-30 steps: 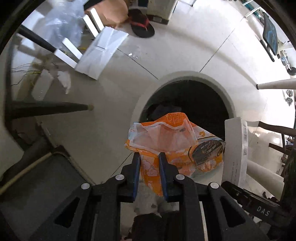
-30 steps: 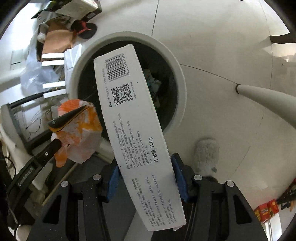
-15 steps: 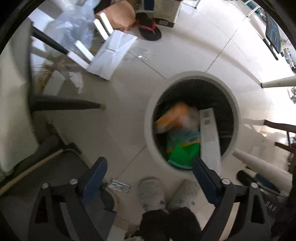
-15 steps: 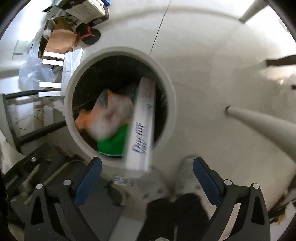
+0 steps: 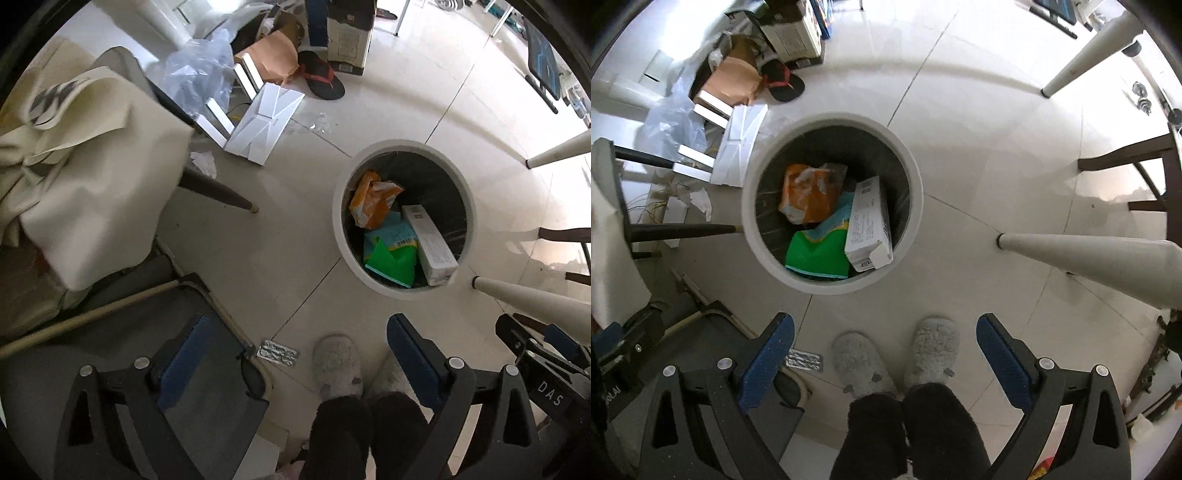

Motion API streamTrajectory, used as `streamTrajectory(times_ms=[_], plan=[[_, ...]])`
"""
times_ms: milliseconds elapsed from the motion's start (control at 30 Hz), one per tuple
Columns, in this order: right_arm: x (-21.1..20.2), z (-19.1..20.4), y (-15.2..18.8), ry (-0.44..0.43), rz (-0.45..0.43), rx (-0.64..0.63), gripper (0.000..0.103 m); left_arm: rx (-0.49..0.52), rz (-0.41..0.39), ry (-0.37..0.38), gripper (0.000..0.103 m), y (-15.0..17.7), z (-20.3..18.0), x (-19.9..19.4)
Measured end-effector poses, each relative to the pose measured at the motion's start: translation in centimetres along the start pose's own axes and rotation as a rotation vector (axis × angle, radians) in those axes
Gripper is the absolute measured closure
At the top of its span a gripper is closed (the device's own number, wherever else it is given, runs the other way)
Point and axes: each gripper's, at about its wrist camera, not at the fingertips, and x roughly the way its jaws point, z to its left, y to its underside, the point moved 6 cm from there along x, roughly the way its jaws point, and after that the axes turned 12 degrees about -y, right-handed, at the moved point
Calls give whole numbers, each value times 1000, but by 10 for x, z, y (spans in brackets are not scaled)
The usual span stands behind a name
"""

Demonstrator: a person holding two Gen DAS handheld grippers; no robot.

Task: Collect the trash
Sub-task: 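Move both tools back over the table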

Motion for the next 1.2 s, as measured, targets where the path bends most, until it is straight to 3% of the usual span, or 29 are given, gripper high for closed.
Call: streamTrajectory(times_ms=[233,400,600,767,1000,1200], plan=[[-63,16,25,6,-45,-9,3,-7,-18,12,5,28,23,-61],[-130,29,47,-14,-74,-5,3,-5,-39,18,5,46,40,-115],[-227,48,69,-52,-99,-20,3,-3,-88,20,5,62,71,-205],[-314,65,74,-116,-121,-18,3,-12,-192,-12,5,55,92,-291],[-399,52,24,-178,-138,0,3,-30,-337,4,5,3,70,-369],[-445,-22,-69,-74,-177,38,3,-2,-308,24,5,-55,9,-387]])
